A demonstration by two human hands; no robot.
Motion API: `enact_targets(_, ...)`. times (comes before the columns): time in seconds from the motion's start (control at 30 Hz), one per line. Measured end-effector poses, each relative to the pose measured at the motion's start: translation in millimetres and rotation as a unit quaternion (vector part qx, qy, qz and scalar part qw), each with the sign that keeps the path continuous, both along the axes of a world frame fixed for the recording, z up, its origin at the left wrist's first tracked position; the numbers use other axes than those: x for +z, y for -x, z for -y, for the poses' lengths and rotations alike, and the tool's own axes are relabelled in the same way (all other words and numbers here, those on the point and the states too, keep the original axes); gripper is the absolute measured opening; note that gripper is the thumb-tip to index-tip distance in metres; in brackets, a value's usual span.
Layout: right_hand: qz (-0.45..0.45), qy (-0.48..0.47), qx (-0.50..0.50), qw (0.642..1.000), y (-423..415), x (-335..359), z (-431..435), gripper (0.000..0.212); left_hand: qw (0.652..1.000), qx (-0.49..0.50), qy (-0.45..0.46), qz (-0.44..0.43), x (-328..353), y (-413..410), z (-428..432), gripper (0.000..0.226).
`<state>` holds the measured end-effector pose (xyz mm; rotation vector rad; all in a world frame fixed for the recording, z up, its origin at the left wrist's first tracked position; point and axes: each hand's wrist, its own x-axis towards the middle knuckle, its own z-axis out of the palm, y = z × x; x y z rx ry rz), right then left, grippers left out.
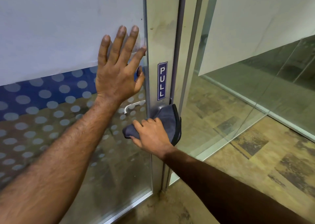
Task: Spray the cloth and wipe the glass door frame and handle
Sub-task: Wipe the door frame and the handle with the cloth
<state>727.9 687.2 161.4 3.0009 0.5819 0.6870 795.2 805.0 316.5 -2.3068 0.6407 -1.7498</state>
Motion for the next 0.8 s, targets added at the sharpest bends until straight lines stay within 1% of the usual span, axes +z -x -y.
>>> enact_targets(0.07,-0.022,-0.015,-0.031,0.999,-2,7,-14,0.038,1.0,0.005,-0.003,0.002,-1,1,0,0.053)
enact_targets(0.13,-0.048,-0.019,-0.057,0.997,-4,13,-22,0.036,1.0,0.008,-0.005,0.006,0,1,2,0.053)
enact_targets(0.23,-0.033,-0.002,-0.065,0.997,-5,11,-24,0.035,1.0,0.013,-0.005,0.01,0,-1,2,0.053)
enact_targets(0.3,0.001,0.001,-0.03,1.0,-1,2,-16,0.038,1.0,0.018,-0.004,0.007,-1,-1,1,0.053)
enact_targets(0.43,0.059,0.019,0.044,0.997,8,-19,11,0.066,1.0,0.021,-0.007,0.003,-1,-2,0,0.054)
enact_targets(0.5,0.07,0.019,0.069,0.995,9,-25,21,0.072,1.0,0.023,-0.009,0.004,-1,-2,-1,0.055)
enact_targets(0.67,0.08,-0.019,0.158,0.984,7,-33,45,0.074,0.999,0.028,-0.017,0.004,-1,-3,-2,0.058)
enact_targets(0.8,0.076,-0.09,0.211,0.97,6,-35,68,0.063,0.999,0.032,-0.014,0.002,-2,-2,0,0.059)
